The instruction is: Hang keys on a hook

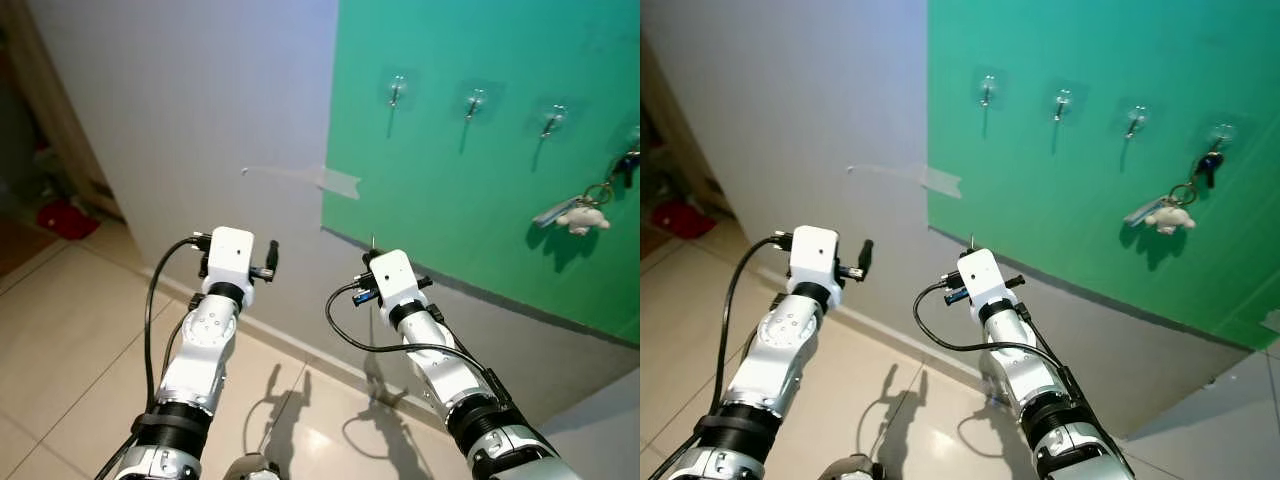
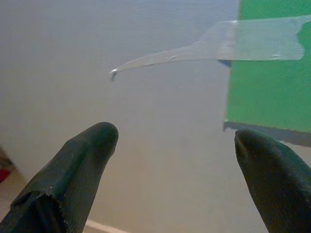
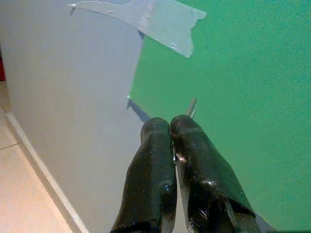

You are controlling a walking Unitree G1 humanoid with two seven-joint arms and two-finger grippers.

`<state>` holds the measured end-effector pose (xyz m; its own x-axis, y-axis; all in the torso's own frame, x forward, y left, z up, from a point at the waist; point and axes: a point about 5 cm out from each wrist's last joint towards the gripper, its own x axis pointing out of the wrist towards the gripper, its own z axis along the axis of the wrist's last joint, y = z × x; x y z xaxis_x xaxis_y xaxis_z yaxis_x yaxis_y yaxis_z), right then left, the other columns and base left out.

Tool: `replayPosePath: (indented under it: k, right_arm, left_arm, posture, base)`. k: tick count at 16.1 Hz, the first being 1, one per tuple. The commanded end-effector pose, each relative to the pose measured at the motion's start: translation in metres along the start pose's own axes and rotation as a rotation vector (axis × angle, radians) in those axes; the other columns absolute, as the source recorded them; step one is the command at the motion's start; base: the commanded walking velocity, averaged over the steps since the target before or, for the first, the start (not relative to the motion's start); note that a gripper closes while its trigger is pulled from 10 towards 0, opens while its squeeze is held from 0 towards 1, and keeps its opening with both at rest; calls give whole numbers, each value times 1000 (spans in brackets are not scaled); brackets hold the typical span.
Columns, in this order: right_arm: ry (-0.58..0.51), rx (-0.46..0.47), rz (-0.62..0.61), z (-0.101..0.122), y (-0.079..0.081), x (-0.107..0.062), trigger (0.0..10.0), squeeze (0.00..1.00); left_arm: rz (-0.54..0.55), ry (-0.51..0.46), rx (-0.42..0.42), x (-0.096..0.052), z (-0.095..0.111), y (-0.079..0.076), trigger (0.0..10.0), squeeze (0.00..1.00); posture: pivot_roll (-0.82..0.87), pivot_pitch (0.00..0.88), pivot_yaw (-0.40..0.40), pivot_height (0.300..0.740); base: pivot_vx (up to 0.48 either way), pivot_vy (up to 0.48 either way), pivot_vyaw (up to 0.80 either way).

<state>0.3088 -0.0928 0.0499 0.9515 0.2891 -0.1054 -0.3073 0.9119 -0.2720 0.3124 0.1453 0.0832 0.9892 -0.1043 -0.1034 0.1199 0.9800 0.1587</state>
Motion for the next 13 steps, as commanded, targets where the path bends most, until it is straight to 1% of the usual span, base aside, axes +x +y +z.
replayPosePath:
  k: [1,2,3,7,9,10,11,12,13]
  right_arm:
    - [-1,7,-6,0,-3,0,0,0]
    - [-1,7,-4,0,-2,0,0,0]
    - [-1,7,-2,-1,-2,0,0,0]
    - [-4,2,8,-1,1,-1,0,0]
    - [3,8,10,-1,2,-1,0,0]
    - [13,2,-4,-1,1,0,0,0]
    - [27,-3,13,0,2,2,7451,0]
    - [-36,-33,29,13,1,5,10000,0]
    - [-79,-40,40,23,1,6,10000,0]
  left_arm:
    - [-16,-13,5,0,4,-3,10000,0]
    - [-16,-15,12,0,4,-3,10000,0]
    - [-20,-13,20,0,3,-3,10000,0]
    - [-18,-2,24,0,2,-3,10000,0]
    - [-25,-21,24,0,3,-4,10000,0]
    - [-2,-31,23,-1,5,-1,10000,0]
    - [4,-30,26,-1,5,0,10000,0]
    - [3,-29,24,-2,4,0,10000,0]
    - [4,-27,23,-2,3,0,10000,0]
  posture:
    - [34,0,-39,727]
    - [33,0,-39,727]
    - [33,0,-38,727]
    - [31,0,-39,727]
    - [33,0,-40,727]
    - [36,0,-43,727]
    - [36,0,-43,727]
    - [36,0,-43,727]
    - [36,0,-43,727]
  base:
    - [480,0,0]
    - [472,0,0]
    - [390,-277,0]
    - [312,-360,0]
    - [0,-426,0]
    - [0,0,0]
    - [0,0,0]
    - [0,0,0]
    - [0,0,0]
